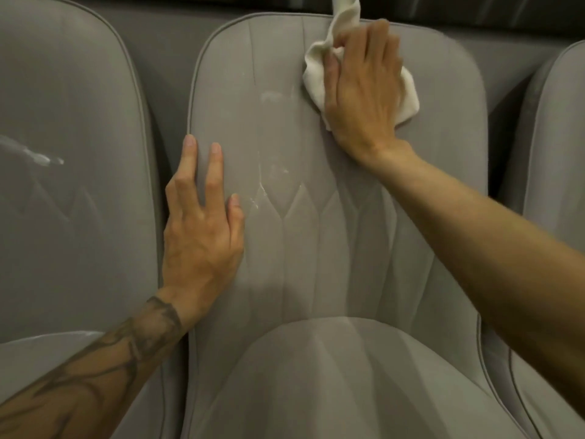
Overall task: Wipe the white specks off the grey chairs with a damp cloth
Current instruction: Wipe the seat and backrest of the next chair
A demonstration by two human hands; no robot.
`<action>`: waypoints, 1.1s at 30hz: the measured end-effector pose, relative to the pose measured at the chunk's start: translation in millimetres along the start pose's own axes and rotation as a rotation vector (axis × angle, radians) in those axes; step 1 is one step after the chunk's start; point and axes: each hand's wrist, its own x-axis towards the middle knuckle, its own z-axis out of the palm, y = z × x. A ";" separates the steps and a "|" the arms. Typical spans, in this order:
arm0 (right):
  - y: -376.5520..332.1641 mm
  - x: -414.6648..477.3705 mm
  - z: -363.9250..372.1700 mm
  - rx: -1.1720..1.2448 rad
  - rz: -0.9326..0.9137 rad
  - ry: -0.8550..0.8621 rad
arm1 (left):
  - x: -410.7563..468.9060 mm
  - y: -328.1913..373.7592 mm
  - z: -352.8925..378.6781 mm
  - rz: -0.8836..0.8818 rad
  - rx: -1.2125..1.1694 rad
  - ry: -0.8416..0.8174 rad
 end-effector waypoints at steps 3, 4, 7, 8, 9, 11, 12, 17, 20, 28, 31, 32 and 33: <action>-15.4 -25.9 0.5 0.003 0.043 -0.022 | -0.3 -0.9 -0.1 0.008 0.012 0.008; -18.1 -44.1 -3.7 0.011 -0.031 -0.066 | -0.3 -1.0 0.2 0.013 0.013 0.007; -8.1 -68.0 -17.3 0.067 -0.297 -0.193 | -1.2 -0.6 -0.7 0.008 0.001 -0.005; -2.4 -55.0 -16.8 0.063 -0.323 -0.180 | -1.2 -0.1 -0.8 0.007 0.002 -0.005; 1.5 -38.3 -11.5 0.049 -0.286 -0.139 | -0.8 -0.4 -0.8 0.008 0.004 -0.005; 4.9 -4.7 -0.4 0.004 -0.114 -0.018 | 0.2 -1.1 -0.5 0.007 0.000 -0.005; 2.5 2.7 2.9 -0.001 -0.026 0.022 | 0.3 -1.3 -0.3 0.002 -0.003 -0.007; -13.2 -82.0 -3.3 0.040 -0.083 -0.089 | -1.1 -2.7 0.6 0.014 -0.010 -0.011; -1.7 -139.3 -20.1 0.132 -0.315 -0.294 | -1.2 -1.4 0.3 0.007 -0.027 -0.020; -0.1 -100.1 2.2 0.026 0.054 -0.013 | -0.7 -2.1 1.1 0.015 -0.014 -0.005; -10.3 -181.9 -8.8 0.124 -0.171 -0.213 | -1.1 -2.2 1.0 0.022 0.000 -0.002; -10.0 -206.3 -14.4 0.158 -0.273 -0.303 | -0.9 -2.4 0.6 0.018 0.000 -0.004; -7.5 -221.9 -19.2 0.180 -0.361 -0.367 | -1.0 -1.8 -0.1 0.013 -0.006 -0.010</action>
